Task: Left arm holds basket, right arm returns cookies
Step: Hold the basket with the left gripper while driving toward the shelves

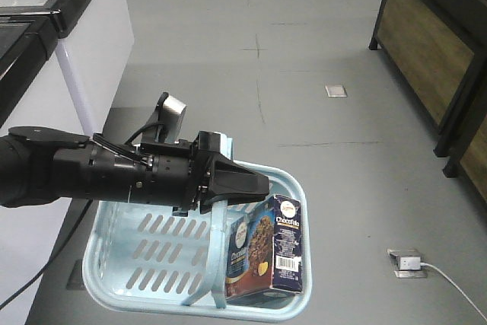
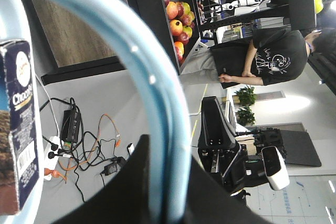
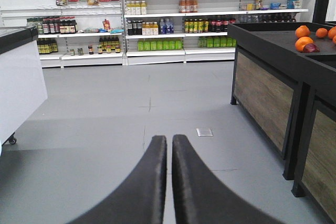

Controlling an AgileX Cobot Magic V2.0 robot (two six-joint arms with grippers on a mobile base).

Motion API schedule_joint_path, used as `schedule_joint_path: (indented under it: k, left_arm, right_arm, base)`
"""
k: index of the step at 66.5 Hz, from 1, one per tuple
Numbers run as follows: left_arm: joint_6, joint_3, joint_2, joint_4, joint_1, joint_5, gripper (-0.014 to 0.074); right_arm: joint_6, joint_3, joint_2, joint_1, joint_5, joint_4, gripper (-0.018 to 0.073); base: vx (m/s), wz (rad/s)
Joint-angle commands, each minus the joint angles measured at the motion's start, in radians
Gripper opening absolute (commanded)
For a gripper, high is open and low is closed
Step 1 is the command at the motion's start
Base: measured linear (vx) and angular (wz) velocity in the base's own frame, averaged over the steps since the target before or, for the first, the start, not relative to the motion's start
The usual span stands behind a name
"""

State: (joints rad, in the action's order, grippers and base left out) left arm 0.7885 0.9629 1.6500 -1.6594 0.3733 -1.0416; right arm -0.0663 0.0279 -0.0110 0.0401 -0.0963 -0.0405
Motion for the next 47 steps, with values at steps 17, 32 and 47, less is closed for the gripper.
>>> schedule_joint_path:
  k: [17,32,47]
  left_arm:
    - [0.010,0.031,-0.051,-0.119,0.006,-0.062,-0.0003]
    - [0.010,0.031,-0.051,-0.119,0.006,-0.062,-0.0003]
    - [0.010,0.031,-0.051,-0.117,0.006,-0.061,-0.0003]
  right_arm:
    - [0.010,0.018,-0.013,0.007,0.080,-0.007,-0.0006]
    - [0.010,0.018,-0.013,0.007,0.080,-0.007,-0.0006]
    - [0.010,0.018,-0.013,0.007,0.080,-0.007,-0.0006]
  base:
    - [0.00,0.00]
    - [0.00,0.00]
    - [0.00,-0.01]
